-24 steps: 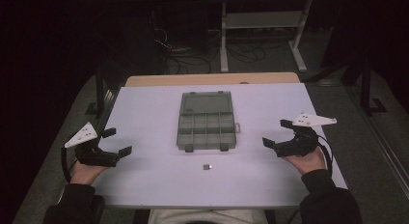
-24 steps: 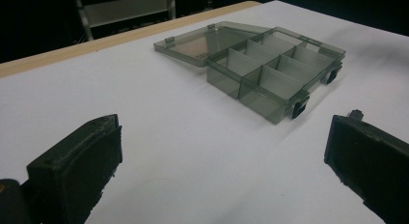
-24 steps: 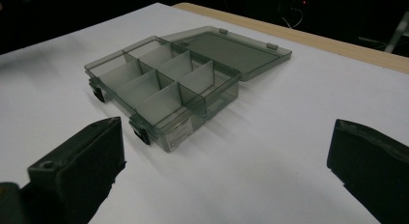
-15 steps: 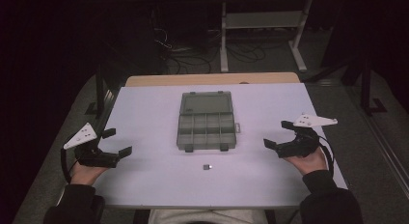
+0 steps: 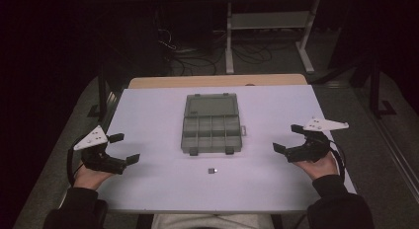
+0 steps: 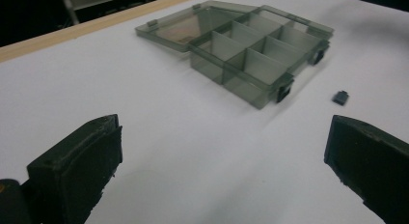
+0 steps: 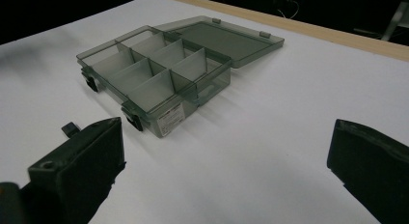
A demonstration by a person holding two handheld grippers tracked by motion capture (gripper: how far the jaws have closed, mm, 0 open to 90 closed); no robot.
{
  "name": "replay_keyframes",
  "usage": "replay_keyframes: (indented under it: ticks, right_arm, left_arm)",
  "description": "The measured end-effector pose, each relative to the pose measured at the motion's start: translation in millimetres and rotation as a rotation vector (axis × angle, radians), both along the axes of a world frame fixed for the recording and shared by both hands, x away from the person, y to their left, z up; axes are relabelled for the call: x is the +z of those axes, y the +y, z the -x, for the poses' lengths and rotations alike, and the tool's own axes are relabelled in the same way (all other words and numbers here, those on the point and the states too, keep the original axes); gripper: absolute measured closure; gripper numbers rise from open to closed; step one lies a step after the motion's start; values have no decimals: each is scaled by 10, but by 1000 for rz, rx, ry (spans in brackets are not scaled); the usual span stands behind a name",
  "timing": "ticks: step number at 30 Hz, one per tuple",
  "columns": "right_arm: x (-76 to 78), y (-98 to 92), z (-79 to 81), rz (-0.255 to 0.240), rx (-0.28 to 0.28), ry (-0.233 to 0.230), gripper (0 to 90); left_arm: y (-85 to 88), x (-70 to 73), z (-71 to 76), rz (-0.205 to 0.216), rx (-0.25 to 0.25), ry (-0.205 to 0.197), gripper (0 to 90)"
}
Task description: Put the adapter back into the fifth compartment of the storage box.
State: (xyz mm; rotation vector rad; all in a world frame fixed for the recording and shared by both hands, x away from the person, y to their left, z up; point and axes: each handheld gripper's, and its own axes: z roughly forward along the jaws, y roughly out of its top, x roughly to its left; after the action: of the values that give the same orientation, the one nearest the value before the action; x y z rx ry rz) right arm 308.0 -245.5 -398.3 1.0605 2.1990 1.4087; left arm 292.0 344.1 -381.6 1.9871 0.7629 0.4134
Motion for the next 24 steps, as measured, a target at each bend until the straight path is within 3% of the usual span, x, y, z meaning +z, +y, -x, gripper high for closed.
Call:
replay_keyframes:
  ticks: [3,7,12,21,24]
  right_arm:
    - [-3,16,1,7,7,2,0]
    - [0,16,4,6,6,0,0]
    - [-2,23,5,9,9,1,0]
    - [2,25,10,12,13,-3,0]
    - [-2,24,4,12,13,3,0]
  left_arm:
    - [-54,48,6,-30,-18,-11,0]
    - [-104,118,6,-36,-38,-19,0]
    - [-204,194,-21,-84,-65,-18,0]
    - [-329,211,-70,-119,-103,0,0]
    - [-452,249,-85,-132,-138,-5,1]
